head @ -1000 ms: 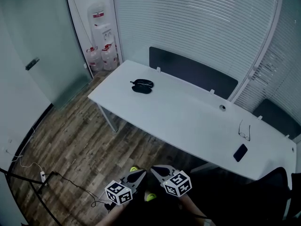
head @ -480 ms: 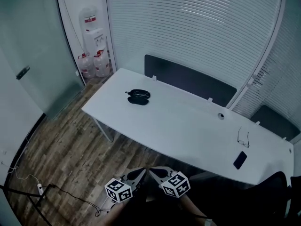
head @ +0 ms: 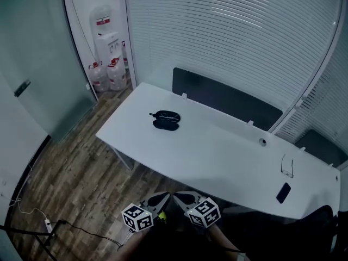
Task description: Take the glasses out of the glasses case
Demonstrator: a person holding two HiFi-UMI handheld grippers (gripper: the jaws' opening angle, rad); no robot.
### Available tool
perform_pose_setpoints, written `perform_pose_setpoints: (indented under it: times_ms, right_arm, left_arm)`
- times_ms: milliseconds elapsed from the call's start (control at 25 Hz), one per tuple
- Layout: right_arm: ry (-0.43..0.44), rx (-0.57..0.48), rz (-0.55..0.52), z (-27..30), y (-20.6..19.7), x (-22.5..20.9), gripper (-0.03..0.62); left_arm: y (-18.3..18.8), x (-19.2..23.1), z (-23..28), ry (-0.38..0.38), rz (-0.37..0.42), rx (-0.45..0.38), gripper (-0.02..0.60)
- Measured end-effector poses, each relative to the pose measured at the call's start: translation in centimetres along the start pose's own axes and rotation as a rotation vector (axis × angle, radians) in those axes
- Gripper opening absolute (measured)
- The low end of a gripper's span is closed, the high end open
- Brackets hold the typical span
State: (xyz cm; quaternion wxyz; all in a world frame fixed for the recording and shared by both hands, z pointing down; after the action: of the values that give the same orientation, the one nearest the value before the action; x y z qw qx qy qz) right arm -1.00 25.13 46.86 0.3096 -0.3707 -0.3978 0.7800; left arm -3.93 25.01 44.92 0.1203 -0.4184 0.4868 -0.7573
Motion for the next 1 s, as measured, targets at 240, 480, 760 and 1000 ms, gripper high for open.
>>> perform_pose_setpoints:
  times_ms: [240,480,760,1000]
  right_arm:
    - [-0.035,-0.014,0.034,2.5,1.7,-1.6,0.02]
    - [-0.071,-0.025,0.063,4.1,2.9,-3.6,0.02]
    - [-0.081,-0.014,0.072,5.5,3.6,-4.8,0.02]
    - [-0.087,-0.011,0.075,6.5,4.9,-7.0,0.02]
  left_arm:
    - [1.8,3.0,0.7,-0.03,-0.004,0.022,0.009]
    - [3.3,4.8,1.7,-0.06,-0.025,0.021,0.009]
    - [3.7,6.4,1.9,-0.066,-0.047,0.035,0.009]
    - [5.3,8.5,2.9,-0.042,-0.07,0.022,0.009]
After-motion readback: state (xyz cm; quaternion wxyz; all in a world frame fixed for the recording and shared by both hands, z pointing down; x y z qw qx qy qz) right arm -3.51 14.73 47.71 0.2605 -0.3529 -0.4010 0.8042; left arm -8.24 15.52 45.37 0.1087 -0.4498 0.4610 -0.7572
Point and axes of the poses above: the fingertips, and each gripper's own axes: z forward along the fingers, x to its left, y out of its top, the point moved 1 cm from there along -z, backward along the fingers, and after that the axes turned 3 degrees about y, right-handed, at the moved point
